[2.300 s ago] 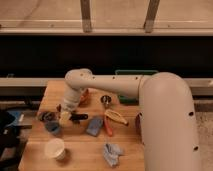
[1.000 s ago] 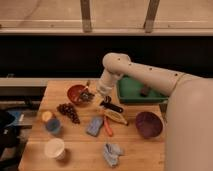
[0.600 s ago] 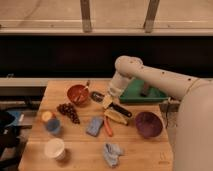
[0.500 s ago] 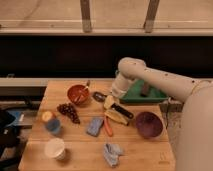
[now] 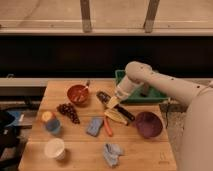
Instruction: Place brush in metal cup
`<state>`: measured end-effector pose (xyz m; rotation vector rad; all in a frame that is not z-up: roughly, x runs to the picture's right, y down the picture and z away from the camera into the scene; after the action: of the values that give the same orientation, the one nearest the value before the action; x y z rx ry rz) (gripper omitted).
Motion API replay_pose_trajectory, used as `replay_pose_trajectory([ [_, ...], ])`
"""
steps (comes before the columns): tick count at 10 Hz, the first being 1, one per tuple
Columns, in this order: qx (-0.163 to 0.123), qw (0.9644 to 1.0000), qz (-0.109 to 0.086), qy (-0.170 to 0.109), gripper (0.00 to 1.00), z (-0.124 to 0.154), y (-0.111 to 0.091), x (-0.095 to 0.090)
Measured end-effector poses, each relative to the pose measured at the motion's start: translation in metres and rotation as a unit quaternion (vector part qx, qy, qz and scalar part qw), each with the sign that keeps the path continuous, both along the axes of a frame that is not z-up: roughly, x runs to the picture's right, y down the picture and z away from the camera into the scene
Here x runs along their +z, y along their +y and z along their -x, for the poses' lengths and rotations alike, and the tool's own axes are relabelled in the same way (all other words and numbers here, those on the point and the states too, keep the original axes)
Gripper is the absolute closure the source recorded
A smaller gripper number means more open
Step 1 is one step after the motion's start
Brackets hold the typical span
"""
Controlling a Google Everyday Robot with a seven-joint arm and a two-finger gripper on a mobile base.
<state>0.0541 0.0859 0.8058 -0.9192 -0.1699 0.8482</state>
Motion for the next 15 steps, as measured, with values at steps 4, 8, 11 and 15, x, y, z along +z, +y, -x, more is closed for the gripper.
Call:
replay_pose_trajectory([
  [4, 0.009, 0.9999, -0.006, -0.008, 0.84, 0.006, -0.005, 0.010],
  [8, 0.025, 0.9994, -0.021, -0.012, 0.84, 0.009, -0.012, 0.017],
  [11, 0.045, 0.9987, -0.024, -0.009, 0.84, 0.004, -0.007, 0.022],
  [15, 0.070, 0.9975, -0.015, -0.001, 0.84, -0.008, 0.010, 0.026],
])
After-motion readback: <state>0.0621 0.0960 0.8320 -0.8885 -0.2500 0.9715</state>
